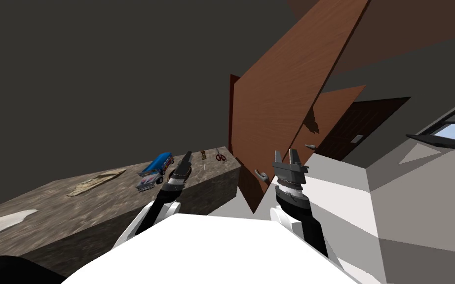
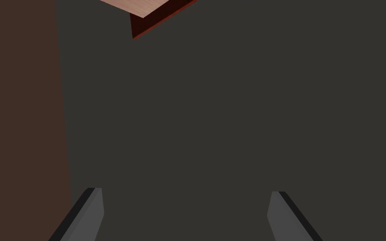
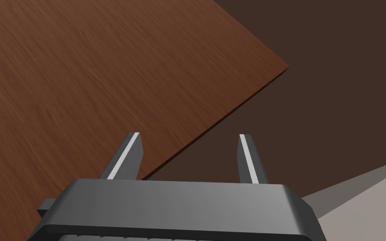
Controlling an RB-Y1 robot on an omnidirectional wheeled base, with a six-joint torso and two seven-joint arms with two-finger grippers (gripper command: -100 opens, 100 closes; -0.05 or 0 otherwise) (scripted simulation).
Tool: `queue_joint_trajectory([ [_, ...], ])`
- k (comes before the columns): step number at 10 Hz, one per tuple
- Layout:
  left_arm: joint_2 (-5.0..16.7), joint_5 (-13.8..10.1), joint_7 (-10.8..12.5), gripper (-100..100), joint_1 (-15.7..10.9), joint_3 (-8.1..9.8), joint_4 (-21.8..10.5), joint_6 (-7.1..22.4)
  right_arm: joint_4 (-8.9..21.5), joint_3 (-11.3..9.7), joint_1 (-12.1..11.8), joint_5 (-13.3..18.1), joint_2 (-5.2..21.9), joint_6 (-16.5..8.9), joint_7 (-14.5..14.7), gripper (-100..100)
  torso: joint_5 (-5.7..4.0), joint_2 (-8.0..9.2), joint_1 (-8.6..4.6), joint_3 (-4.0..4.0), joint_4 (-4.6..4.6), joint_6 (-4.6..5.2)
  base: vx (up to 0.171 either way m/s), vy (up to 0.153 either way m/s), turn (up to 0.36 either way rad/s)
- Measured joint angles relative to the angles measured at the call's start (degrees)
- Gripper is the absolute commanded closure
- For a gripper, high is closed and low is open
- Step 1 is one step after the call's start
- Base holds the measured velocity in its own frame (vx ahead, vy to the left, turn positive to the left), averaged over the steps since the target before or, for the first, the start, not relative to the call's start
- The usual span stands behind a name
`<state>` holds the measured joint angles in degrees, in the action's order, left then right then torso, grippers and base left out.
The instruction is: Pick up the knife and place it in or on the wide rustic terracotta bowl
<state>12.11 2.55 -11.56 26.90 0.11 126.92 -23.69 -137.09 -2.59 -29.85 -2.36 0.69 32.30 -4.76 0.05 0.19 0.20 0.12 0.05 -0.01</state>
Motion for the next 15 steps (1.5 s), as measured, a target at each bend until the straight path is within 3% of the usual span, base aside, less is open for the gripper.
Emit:
queue_joint_trajectory([
  [7, 10.4, -3.8, -2.8, -100, -1.9, -2.20, -0.5, 9.0, 0.0, 0.0, 0.0, 0.0, 0.0, 0.0, 0.0, 0, -0.01, 0.00, -0.05, -0.01, 0.00, 0.01, -0.053, 0.035, -0.069],
  [15, 19.8, -8.2, -5.1, -100, -4.2, -3.78, -1.0, 19.2, 0.0, 0.0, 0.0, 0.0, 0.0, 0.0, 0.0, 0, -0.02, -0.11, -0.12, -0.06, -0.02, 0.01, -0.038, 0.020, -0.079],
])
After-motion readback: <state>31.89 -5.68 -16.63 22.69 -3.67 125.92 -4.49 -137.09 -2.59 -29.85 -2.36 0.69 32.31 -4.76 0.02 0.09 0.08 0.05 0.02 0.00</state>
